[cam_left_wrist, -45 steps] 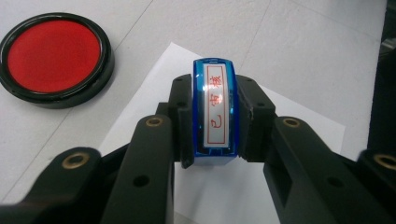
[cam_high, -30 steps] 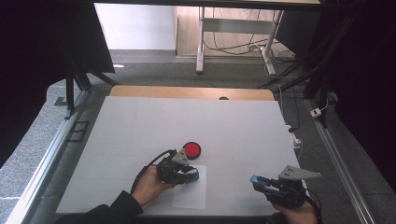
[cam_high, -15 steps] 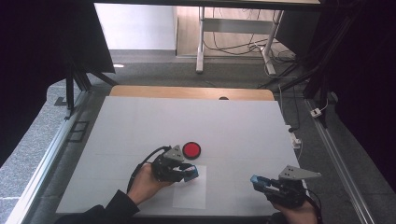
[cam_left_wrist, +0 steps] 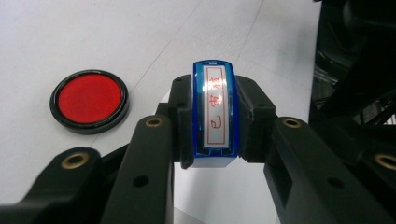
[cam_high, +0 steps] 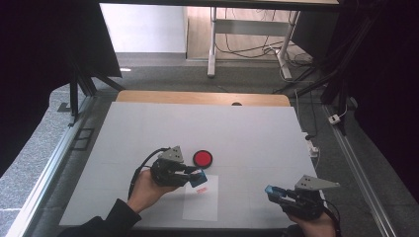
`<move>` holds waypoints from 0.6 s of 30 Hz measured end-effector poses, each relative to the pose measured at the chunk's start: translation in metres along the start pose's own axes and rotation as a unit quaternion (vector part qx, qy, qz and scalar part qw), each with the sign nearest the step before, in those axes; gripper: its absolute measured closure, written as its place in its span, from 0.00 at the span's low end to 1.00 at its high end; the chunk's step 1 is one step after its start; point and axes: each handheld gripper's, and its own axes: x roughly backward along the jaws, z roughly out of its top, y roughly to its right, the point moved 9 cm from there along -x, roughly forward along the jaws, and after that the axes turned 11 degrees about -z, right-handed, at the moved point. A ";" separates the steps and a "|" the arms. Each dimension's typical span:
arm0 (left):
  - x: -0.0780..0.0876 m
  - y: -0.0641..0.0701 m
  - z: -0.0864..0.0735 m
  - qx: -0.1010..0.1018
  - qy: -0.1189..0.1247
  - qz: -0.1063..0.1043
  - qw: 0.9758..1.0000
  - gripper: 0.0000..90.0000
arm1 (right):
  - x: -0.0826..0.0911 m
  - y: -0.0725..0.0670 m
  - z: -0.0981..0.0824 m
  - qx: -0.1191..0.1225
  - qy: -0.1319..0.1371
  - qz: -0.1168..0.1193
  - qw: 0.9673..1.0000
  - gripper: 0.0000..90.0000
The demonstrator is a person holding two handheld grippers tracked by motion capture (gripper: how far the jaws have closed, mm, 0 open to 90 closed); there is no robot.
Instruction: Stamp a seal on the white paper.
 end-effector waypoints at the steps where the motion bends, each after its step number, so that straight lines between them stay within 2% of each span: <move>1: 0.001 0.000 0.001 0.001 0.002 0.000 1.000 0.78 | 0.000 0.000 0.000 0.000 0.000 0.000 1.000 0.76; 5: 0.006 0.000 0.002 -0.002 0.006 -0.004 1.000 0.78 | 0.000 0.000 0.000 0.000 -0.001 0.000 1.000 0.76; 13: 0.017 0.004 0.009 -0.008 0.030 -0.017 0.999 0.78 | 0.000 0.000 0.000 0.001 -0.002 0.001 1.000 0.76; 18: 0.019 0.005 0.010 -0.009 0.032 -0.022 0.999 0.78 | -0.001 0.000 -0.001 0.003 -0.004 0.001 1.000 0.76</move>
